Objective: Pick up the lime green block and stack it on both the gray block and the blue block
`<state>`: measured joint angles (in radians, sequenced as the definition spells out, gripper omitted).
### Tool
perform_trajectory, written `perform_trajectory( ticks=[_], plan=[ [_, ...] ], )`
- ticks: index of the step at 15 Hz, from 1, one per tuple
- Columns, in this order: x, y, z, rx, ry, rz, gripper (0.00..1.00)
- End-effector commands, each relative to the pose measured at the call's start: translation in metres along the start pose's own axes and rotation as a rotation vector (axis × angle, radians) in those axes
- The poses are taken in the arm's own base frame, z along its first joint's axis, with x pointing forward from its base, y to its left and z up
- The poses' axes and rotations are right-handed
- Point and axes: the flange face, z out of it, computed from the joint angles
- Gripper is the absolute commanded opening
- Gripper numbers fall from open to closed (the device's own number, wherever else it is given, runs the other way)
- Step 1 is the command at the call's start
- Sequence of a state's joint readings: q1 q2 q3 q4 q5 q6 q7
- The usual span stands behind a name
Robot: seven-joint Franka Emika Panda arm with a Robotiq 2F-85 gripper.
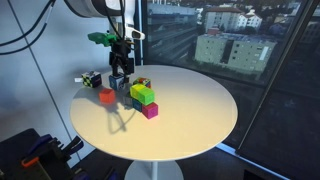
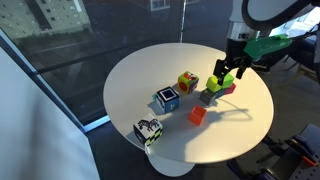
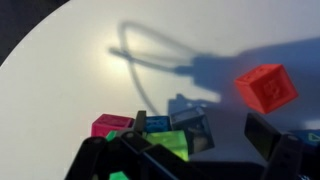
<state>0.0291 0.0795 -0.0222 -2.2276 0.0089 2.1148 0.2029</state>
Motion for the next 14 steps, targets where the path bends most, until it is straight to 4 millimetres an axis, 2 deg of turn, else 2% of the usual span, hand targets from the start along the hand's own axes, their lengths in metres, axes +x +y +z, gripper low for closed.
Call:
perform_trajectory(
  ticks=[1, 7, 14],
  plan=[
    [-0.025, -0.004, -0.022, -0.023, -0.052, 0.015, 1.00],
    [-0.062, -0.011, -0.053, -0.055, -0.100, -0.001, 1.00],
    [-0.107, -0.017, -0.088, -0.054, -0.072, -0.034, 1.00]
  ],
)
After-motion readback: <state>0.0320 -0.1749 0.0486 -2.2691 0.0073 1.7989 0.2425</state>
